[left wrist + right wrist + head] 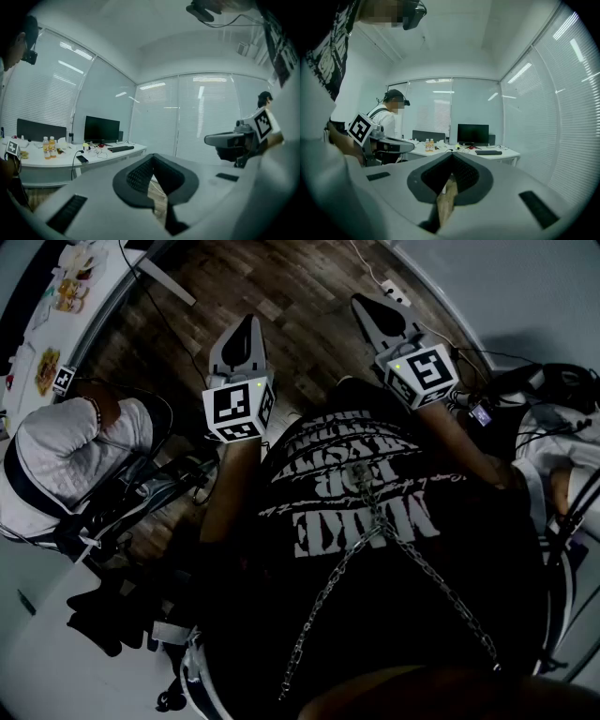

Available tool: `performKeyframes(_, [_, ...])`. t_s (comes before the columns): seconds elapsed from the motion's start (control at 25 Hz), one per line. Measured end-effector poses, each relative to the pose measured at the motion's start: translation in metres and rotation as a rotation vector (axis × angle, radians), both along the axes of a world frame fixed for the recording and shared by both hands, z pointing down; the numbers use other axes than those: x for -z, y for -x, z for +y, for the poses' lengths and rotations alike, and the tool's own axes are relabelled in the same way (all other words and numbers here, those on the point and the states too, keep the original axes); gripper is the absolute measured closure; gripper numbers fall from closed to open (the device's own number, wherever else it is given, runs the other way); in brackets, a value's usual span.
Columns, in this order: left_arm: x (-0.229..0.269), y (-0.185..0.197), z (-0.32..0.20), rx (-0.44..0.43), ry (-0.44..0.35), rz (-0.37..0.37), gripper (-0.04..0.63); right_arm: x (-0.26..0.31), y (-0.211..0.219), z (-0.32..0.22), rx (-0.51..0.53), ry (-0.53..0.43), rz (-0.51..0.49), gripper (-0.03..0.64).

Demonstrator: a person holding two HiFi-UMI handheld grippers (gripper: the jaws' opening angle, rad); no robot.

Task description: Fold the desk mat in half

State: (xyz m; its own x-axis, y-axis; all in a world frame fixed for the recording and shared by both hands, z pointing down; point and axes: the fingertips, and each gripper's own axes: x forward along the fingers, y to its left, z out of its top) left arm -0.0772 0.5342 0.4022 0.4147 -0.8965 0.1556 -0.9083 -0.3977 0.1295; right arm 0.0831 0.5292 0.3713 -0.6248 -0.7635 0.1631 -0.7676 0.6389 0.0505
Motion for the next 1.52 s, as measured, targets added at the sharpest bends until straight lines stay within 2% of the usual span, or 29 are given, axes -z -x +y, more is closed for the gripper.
performKeyframes(0.2, [0.007,0.026,0.0,0.013,0.002,-0.003,0.588,0.001,0.021,0.001,0.005,0.006,-0.011,0.617])
performKeyframes(0.32, [-0.002,0.02,-0.003,0.016,0.0,-0.007,0.588,-0.011,0.016,-0.002,0.011,0.01,-0.02,0.617])
performKeyframes(0.56, [-0.019,0.016,-0.039,0.011,0.057,-0.012,0.588,-0.016,0.024,-0.041,0.059,0.01,-0.037,0.617])
performKeyframes(0.76, [-0.005,-0.016,-0.08,0.026,0.032,-0.046,0.588,0.0,-0.006,-0.087,0.091,-0.019,-0.123,0.617])
performKeyframes(0.96, [0.012,-0.035,-0.126,0.071,0.005,-0.03,0.588,0.008,-0.03,-0.13,0.133,-0.029,-0.158,0.617])
performKeyframes(1.2, [0.033,-0.066,-0.177,0.1,-0.033,-0.064,0.588,0.016,-0.074,-0.177,0.138,-0.033,-0.105,0.617])
performKeyframes(1.52, [0.029,-0.102,-0.204,0.103,-0.056,-0.087,0.588,0.019,-0.115,-0.215,0.146,-0.026,-0.163,0.617])
